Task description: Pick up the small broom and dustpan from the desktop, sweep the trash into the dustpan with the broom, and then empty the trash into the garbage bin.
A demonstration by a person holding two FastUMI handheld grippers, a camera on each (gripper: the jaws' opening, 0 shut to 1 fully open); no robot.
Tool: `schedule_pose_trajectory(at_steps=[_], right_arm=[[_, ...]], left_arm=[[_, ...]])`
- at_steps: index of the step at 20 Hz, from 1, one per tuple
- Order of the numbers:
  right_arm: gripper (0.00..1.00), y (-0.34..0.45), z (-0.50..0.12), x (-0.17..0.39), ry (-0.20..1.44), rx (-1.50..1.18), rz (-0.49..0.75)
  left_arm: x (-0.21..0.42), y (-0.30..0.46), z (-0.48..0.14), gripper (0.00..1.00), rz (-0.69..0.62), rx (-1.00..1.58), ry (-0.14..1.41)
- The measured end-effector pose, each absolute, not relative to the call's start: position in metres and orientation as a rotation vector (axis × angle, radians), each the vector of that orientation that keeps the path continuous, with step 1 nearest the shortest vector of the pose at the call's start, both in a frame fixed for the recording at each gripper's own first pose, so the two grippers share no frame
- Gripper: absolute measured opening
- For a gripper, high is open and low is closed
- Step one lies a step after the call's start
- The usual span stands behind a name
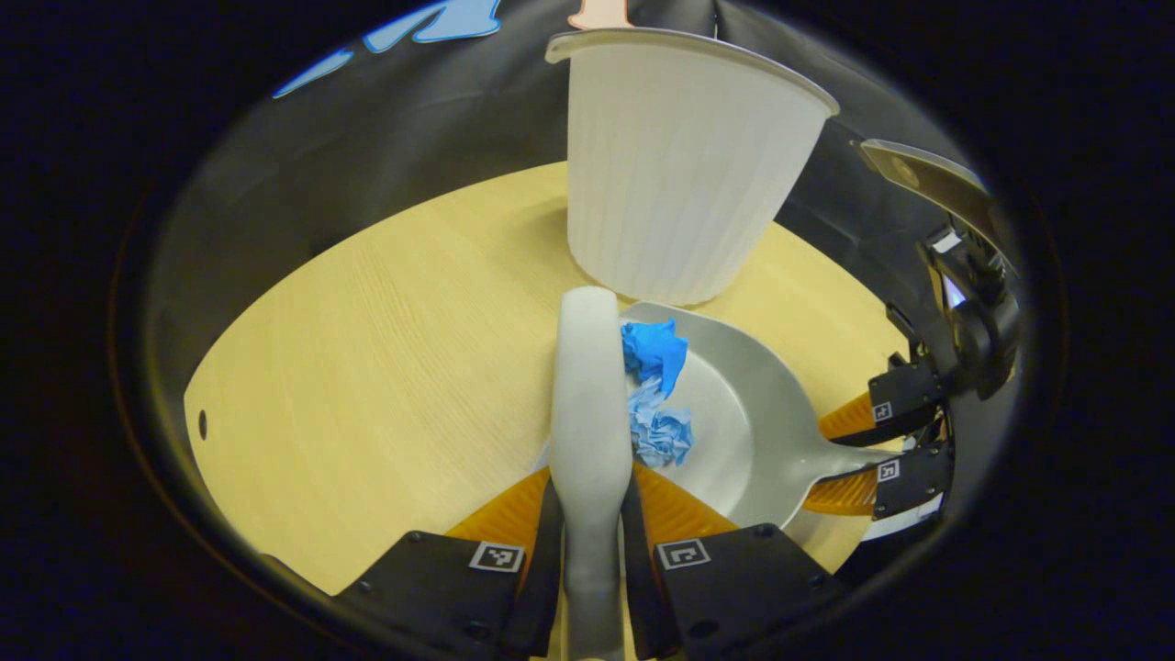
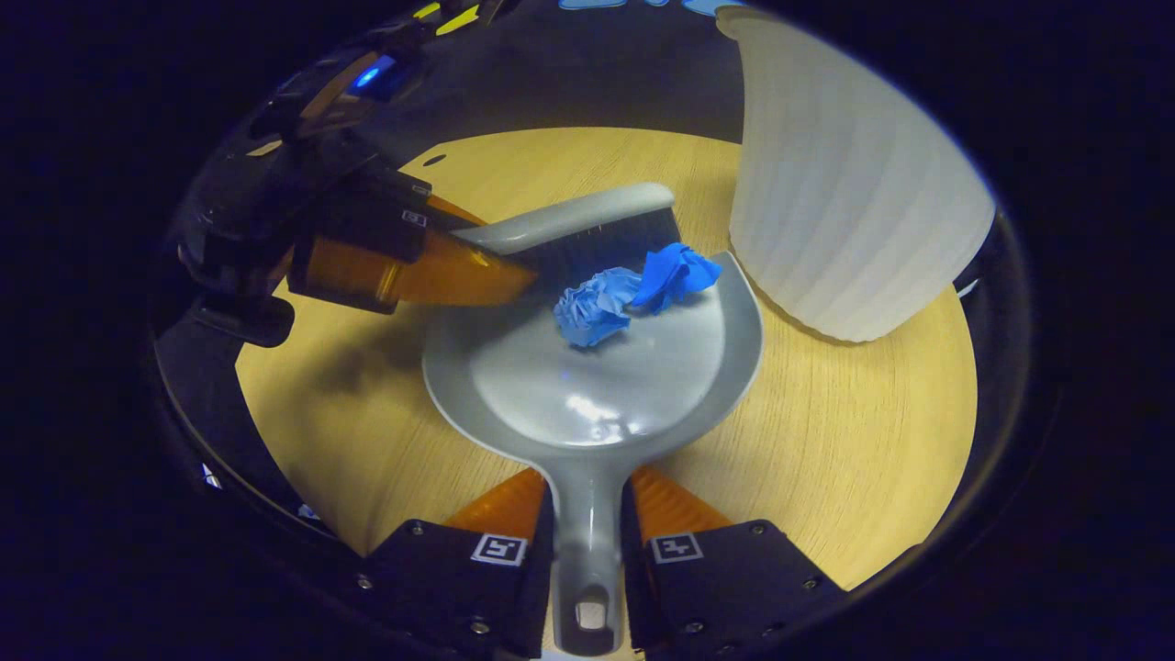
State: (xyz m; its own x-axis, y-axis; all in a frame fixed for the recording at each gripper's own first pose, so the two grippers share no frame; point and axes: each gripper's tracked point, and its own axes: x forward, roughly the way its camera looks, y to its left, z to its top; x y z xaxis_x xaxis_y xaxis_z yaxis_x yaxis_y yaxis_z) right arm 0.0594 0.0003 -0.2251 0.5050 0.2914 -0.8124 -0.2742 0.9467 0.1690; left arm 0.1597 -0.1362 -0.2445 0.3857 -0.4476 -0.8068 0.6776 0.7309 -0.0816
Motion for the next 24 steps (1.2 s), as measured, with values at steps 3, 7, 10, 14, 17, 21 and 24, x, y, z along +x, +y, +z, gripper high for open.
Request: schedule_pose_trajectory(at_steps=[3, 7, 10, 14, 17, 21, 24], right_arm=[[0.35, 0.003, -0.234, 0.063, 0.977, 0.034, 0.322], [0.35, 0.004, -0.235, 0.062, 0.977, 0.034, 0.288], [0.35, 0.005, -0.232, 0.063, 0.976, 0.028, 0.265], [0.3, 0.004, -0.23, 0.062, 0.969, 0.016, 0.247], [0.3, 0.006, -0.23, 0.064, 0.952, 0.023, 0.249], [0.3, 0.003, -0.229, 0.066, 0.911, 0.012, 0.279], [0.3, 0.001, -0.226, 0.067, 0.876, 0.02, 0.303]], left_arm=[[0.164, -0.133, -0.237, 0.41, -0.692, 0.281, 0.904], [0.163, -0.123, -0.227, 0.41, -0.61, 0.229, 0.885], [0.157, -0.104, -0.215, 0.41, -0.544, 0.19, 0.877], [0.147, -0.064, -0.203, 0.41, -0.43, 0.129, 0.85], [0.136, -0.029, -0.198, 0.41, -0.339, 0.076, 0.84], [0.121, 0.009, -0.203, 0.41, -0.224, 0.002, 0.832], [0.108, 0.022, -0.228, 0.41, -0.152, -0.021, 0.818]])
